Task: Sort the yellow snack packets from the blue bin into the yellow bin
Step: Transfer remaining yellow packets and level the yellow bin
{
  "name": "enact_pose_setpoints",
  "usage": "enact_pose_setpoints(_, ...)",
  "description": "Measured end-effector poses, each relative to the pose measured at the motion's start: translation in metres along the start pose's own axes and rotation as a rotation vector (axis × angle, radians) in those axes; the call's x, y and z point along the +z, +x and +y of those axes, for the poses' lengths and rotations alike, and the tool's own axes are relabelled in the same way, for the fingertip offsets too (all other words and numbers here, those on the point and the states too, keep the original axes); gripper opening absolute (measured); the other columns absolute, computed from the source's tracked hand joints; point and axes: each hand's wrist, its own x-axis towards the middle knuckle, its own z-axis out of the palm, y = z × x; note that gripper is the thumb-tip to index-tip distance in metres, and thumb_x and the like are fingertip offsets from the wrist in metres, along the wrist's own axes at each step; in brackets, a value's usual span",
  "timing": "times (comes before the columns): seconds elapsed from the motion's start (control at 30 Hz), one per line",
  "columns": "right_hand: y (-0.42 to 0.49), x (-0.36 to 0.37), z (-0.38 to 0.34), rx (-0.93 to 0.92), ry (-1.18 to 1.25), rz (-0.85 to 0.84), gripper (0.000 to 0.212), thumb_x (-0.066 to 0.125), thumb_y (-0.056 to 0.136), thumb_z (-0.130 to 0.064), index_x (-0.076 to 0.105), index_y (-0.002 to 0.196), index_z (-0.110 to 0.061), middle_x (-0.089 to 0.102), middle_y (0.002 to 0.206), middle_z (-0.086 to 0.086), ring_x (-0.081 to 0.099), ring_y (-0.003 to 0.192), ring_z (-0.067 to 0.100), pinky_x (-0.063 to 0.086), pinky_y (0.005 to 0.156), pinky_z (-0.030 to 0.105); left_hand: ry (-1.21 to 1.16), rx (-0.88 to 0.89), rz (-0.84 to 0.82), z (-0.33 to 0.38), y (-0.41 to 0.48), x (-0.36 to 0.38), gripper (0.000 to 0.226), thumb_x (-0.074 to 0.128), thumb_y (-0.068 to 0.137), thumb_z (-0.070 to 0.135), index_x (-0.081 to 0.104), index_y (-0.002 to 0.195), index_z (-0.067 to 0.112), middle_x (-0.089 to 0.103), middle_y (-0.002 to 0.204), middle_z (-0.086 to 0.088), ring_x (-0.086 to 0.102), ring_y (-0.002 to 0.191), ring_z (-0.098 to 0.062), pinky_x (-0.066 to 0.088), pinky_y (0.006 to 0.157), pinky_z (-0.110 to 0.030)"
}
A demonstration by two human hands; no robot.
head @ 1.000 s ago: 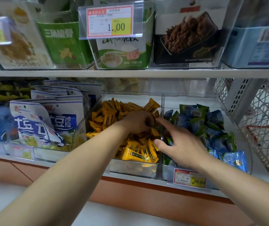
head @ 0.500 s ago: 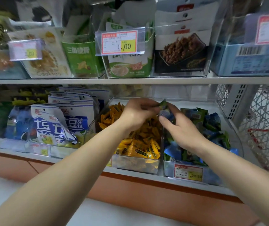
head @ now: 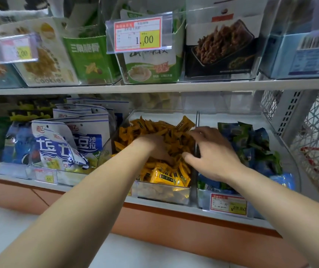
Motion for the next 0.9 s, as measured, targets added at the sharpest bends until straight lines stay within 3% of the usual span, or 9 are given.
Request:
enact_pose_setpoints(0.1,-0.001,0.011,0.007,0.013,0.086,-0.015,0.072,0.034,0.074,-0.070,0.041,0.138,-0.037,0.024,0.146,-0.011,0.026,0.136,0.019,0.042,0.095,0.044,-0.206,0.034,-0.035,-0.014,0.007,0.003,0.113,0.078,0.067,0.066,0.020,0.156,0.029,0.044,0.151,-0.004,0.048,0.129,-0.029,0.043,0.091,-0.035)
enact_pose_setpoints(0.2,-0.001,0.017,0.010,-0.005,0.122,0.016,0.066,0.033,0.075,-0.068,0.043,0.133,-0.038,0.020,0.145,-0.013,0.027,0.135,0.016,0.045,0.090,0.039,-0.227,0.080,-0.113,-0.017,0.016,0.010,0.094,0.076,0.070,0.065,0.037,0.149,0.032,0.049,0.148,-0.001,0.048,0.128,-0.026,0.041,0.098,-0.035)
enact_pose_setpoints(0.33,-0.002,0.020,0.011,-0.006,0.126,0.031,0.061,0.035,0.077,-0.066,0.044,0.131,-0.038,0.020,0.147,-0.013,0.031,0.134,0.015,0.046,0.086,0.036,-0.204,0.115,-0.246,-0.013,0.024,0.016,0.098,0.074,0.069,0.069,0.032,0.151,0.036,0.041,0.154,0.002,0.039,0.140,-0.028,0.029,0.116,-0.044)
enact_pose_setpoints(0.43,-0.002,0.020,0.011,-0.007,0.148,0.027,0.061,0.036,0.077,-0.065,0.043,0.130,-0.037,0.019,0.147,-0.013,0.038,0.130,0.016,0.051,0.082,0.035,-0.299,0.108,-0.197,-0.012,0.029,0.018,0.093,0.080,0.067,0.062,0.040,0.146,0.033,0.051,0.145,0.002,0.048,0.131,-0.026,0.037,0.111,-0.042)
enact_pose_setpoints(0.63,-0.001,0.021,0.010,0.011,0.174,0.051,0.057,0.041,0.076,-0.060,0.047,0.127,-0.035,0.020,0.142,-0.013,0.046,0.120,0.017,0.052,0.072,0.032,-0.497,0.122,-0.097,-0.018,0.031,0.021,0.079,0.079,0.078,0.038,0.042,0.147,0.028,0.056,0.112,0.011,0.053,0.097,-0.008,0.041,0.074,-0.020)
enact_pose_setpoints(0.7,-0.001,0.022,0.010,0.009,0.171,0.068,0.059,0.039,0.075,-0.061,0.048,0.127,-0.034,0.020,0.142,-0.014,0.048,0.117,0.015,0.048,0.067,0.028,-0.555,0.138,-0.093,-0.021,0.025,0.023,0.076,0.080,0.077,0.040,0.044,0.144,0.033,0.055,0.112,0.015,0.053,0.098,-0.007,0.041,0.073,-0.019)
enact_pose_setpoints(0.8,-0.002,0.022,0.010,0.008,0.164,0.078,0.060,0.034,0.073,-0.063,0.048,0.125,-0.035,0.021,0.144,-0.014,0.050,0.114,0.014,0.044,0.065,0.026,-0.591,0.141,-0.118,-0.022,0.017,0.028,0.045,0.079,0.070,0.057,0.059,0.109,0.048,0.063,0.111,0.021,0.058,0.104,-0.007,0.041,0.076,-0.020)
enact_pose_setpoints(0.83,-0.002,0.021,0.010,0.009,0.164,0.077,0.060,0.034,0.073,-0.063,0.048,0.125,-0.035,0.021,0.144,-0.014,0.050,0.114,0.014,0.044,0.065,0.026,-0.601,0.153,-0.105,-0.021,0.015,0.029,0.045,0.079,0.069,0.059,0.060,0.109,0.048,0.065,0.110,0.021,0.059,0.105,-0.008,0.042,0.080,-0.021)
enact_pose_setpoints(0.9,-0.003,0.021,0.009,0.007,0.165,0.074,0.059,0.034,0.074,-0.062,0.048,0.125,-0.035,0.021,0.144,-0.015,0.051,0.111,0.014,0.045,0.065,0.026,-0.615,0.177,-0.056,-0.018,0.013,0.032,0.069,0.079,0.070,0.057,0.053,0.132,0.042,0.061,0.121,0.017,0.056,0.115,-0.013,0.043,0.092,-0.026)
